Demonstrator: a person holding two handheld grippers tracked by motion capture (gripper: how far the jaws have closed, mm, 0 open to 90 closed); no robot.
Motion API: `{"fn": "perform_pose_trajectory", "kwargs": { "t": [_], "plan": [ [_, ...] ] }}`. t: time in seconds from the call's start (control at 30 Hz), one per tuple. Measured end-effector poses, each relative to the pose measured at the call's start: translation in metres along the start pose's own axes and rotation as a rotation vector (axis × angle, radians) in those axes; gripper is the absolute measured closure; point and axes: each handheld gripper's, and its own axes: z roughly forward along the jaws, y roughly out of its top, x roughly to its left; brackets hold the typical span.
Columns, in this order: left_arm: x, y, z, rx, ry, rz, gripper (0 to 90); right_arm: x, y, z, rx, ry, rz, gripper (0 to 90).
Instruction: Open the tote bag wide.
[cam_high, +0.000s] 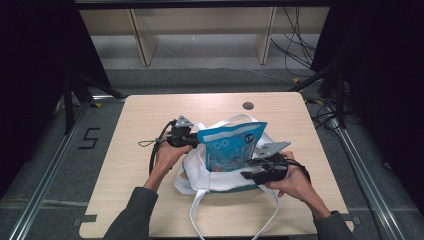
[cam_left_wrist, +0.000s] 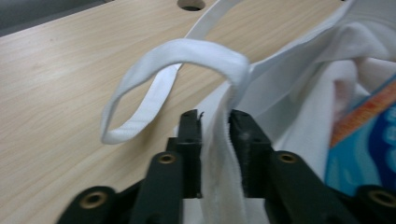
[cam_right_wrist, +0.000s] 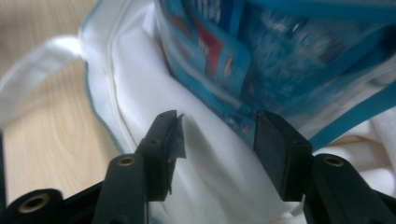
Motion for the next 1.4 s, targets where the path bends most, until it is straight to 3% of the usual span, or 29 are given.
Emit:
{"fn": "perform_pose_trajectory", "kwargs": {
  "t": [0.07, 0.1, 0.13, 0.2, 0.23, 0.33, 0.37, 0.43, 0.53, 0.57, 0.6, 0.63, 0.67, 0.73, 0.77, 0.8, 0.83, 0.87, 0.9, 0.93, 0.97, 1.0, 1.03, 1.07, 1.17, 1.2, 1.27, 1.3, 1.4],
  "plan": [
    [0.008, -0.002, 0.006, 0.028, 0.003, -0.033, 82.1, 0.000, -0.003, 0.002, 0.036, -0.004, -0.026, 63.1],
    [0.008, -0.002, 0.006, 0.028, 0.003, -0.033, 82.9, 0.000, -0.003, 0.002, 0.036, -0.004, -0.026, 63.1],
    [0.018, -0.006, 0.013, 0.061, 0.011, -0.044, 83.1, 0.000, -0.006, 0.002, 0.069, -0.019, -0.046, 72.1],
    [0.021, -0.009, 0.018, 0.078, 0.019, -0.052, 83.2, 0.001, -0.008, 0.001, 0.080, -0.019, -0.049, 77.1],
    [0.026, -0.015, 0.028, 0.121, 0.036, -0.059, 83.2, 0.002, -0.011, 0.001, 0.119, -0.019, -0.054, 84.4],
    [0.034, -0.023, 0.036, 0.141, 0.026, -0.114, 83.2, 0.003, -0.019, 0.004, 0.141, 0.005, -0.062, 86.4],
    [0.034, -0.023, 0.036, 0.141, 0.026, -0.114, 83.1, 0.003, -0.019, 0.004, 0.141, 0.005, -0.062, 86.4],
    [0.038, -0.027, 0.042, 0.204, 0.048, -0.082, 82.6, 0.007, -0.030, 0.013, 0.157, 0.026, -0.046, 86.6],
    [0.036, -0.027, 0.045, 0.187, 0.068, -0.103, 81.5, 0.008, -0.038, 0.016, 0.147, 0.022, -0.049, 86.5],
    [0.033, -0.026, 0.045, 0.181, 0.091, -0.080, 79.3, 0.009, -0.038, 0.018, 0.135, 0.001, -0.029, 86.3],
    [0.028, -0.023, 0.037, 0.207, 0.118, -0.027, 70.0, 0.009, -0.038, 0.017, 0.137, 0.004, -0.009, 85.2],
    [0.028, -0.023, 0.037, 0.207, 0.118, -0.027, 62.4, 0.009, -0.038, 0.017, 0.137, 0.004, -0.009, 85.2],
    [0.026, -0.019, 0.024, 0.164, 0.137, -0.047, 55.8, 0.008, -0.036, 0.014, 0.129, 0.010, 0.026, 78.0],
    [0.027, -0.014, 0.001, 0.123, 0.131, -0.045, 50.7, 0.007, -0.032, 0.010, 0.106, 0.007, 0.037, 69.1],
    [0.027, -0.014, 0.001, 0.123, 0.131, -0.045, 47.5, 0.007, -0.032, 0.010, 0.106, 0.007, 0.037, 69.1],
    [0.026, -0.012, -0.010, 0.081, 0.117, -0.077, 46.4, 0.004, -0.024, -0.005, 0.064, 0.019, 0.055, 67.2],
    [0.024, -0.010, -0.019, 0.038, 0.096, -0.094, 46.4, 0.004, -0.024, -0.005, 0.064, 0.019, 0.055, 67.2],
    [0.014, -0.009, -0.037, -0.017, 0.076, -0.071, 47.6, -0.004, -0.016, -0.023, -0.040, -0.002, 0.050, 66.3],
    [0.014, -0.009, -0.037, -0.017, 0.076, -0.071, 49.9, -0.004, -0.016, -0.023, -0.040, -0.002, 0.050, 66.3],
    [0.009, -0.009, -0.045, -0.027, 0.082, -0.035, 49.9, -0.007, -0.012, -0.032, -0.071, -0.029, 0.059, 66.4],
    [0.003, -0.011, -0.050, -0.031, 0.075, -0.008, 55.5, -0.014, -0.005, -0.047, -0.120, -0.108, 0.060, 67.5],
    [-0.003, -0.013, -0.054, -0.020, 0.056, 0.006, 58.8, -0.019, -0.003, -0.050, -0.128, -0.141, 0.047, 67.5],
    [-0.007, -0.016, -0.057, -0.017, 0.050, 0.030, 58.8, -0.019, -0.003, -0.050, -0.128, -0.141, 0.047, 67.5],
    [-0.012, -0.020, -0.059, -0.025, 0.042, 0.056, 64.4, -0.025, -0.001, -0.054, -0.112, -0.224, 0.029, 67.5],
    [-0.015, -0.024, -0.059, -0.013, 0.019, 0.062, 70.6, -0.030, -0.004, -0.050, -0.071, -0.254, 0.020, 66.6],
    [-0.017, -0.028, -0.055, 0.006, 0.020, 0.079, 73.1, -0.033, -0.007, -0.043, -0.024, -0.248, 0.043, 72.5],
    [-0.017, -0.033, -0.050, 0.031, 0.020, 0.081, 77.8, -0.039, -0.009, -0.037, 0.005, -0.269, 0.025, 85.5],
    [-0.015, -0.034, -0.048, 0.047, 0.019, 0.108, 79.8, -0.044, -0.010, -0.035, 0.006, -0.282, 0.029, 88.4],
    [-0.012, -0.039, -0.040, 0.066, 0.041, 0.124, 83.3, -0.059, -0.008, -0.030, -0.012, -0.346, 0.044, 89.6]
  ]
}}
